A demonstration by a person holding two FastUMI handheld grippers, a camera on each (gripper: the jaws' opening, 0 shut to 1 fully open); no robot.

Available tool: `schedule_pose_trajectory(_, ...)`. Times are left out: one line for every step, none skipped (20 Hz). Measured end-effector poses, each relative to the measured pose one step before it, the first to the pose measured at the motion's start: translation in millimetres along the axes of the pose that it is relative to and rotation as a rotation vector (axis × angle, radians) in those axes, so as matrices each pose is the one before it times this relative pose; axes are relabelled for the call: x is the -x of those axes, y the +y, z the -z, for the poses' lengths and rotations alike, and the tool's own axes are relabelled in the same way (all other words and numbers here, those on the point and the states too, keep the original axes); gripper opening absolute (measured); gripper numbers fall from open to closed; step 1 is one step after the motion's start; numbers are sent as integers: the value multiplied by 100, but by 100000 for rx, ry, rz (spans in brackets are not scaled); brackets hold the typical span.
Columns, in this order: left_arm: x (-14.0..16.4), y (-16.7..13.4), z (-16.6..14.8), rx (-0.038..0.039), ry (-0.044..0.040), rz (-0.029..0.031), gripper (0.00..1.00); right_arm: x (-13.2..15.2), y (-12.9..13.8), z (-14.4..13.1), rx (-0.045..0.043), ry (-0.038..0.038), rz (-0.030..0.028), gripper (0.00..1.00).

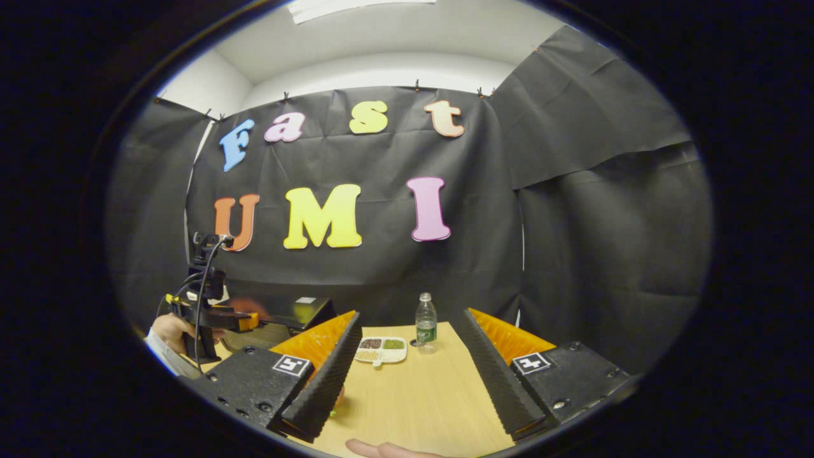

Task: Open the electric oven with the left hand, put the food in, and close the electric oven.

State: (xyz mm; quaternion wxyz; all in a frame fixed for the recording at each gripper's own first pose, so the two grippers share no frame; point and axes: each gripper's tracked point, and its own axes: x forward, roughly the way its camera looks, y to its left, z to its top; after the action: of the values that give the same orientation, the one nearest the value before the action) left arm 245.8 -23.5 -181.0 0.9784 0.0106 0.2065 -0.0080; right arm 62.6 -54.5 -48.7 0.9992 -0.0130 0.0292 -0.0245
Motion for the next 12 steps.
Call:
schedule_pose_trajectory(110,1,-50,311,-87,268,90,118,-76,10,-150,76,203,96)
schedule_pose_trajectory(221,-34,220,532,432,398,99,157,-116,-69,-153,-43,232,96)
schedule_pose_trajectory(148,94,85,419,-228,516,99,127,-35,-26,-115,-270,139,96)
schedule_pose_trajectory(349,-53,385,1282,791,428,99,170,-22,-125,95,-243,118,96)
schedule_pose_trajectory(467,-13,13,388,-184,342,99,177,-3,-10,457,-99,234,96)
schedule_pose_trajectory(452,-29,301,86,343,277,99,187,-10,-92,566,-285,322,96)
schedule_pose_trajectory(487,-69,287,-509,-94,102,99,313,87,-50,650,-279,93,96)
schedule_pose_trajectory(536,-80,184,-881,-871,-75,99,249,107,-86,217,-250,-50,96)
schedule_pose_trajectory(532,-35,390,-794,-868,-51,99,188,48,45,-156,182,123,96)
schedule_pose_trajectory(596,-18,350,491,-1214,65,99,322,67,167,-260,728,-36,96)
schedule_pose_trajectory(533,-69,633,195,161,256,99,251,298,44,-370,111,-714,96)
schedule_pose_trajectory(598,-25,562,223,146,212,99,210,239,19,-87,301,-655,96)
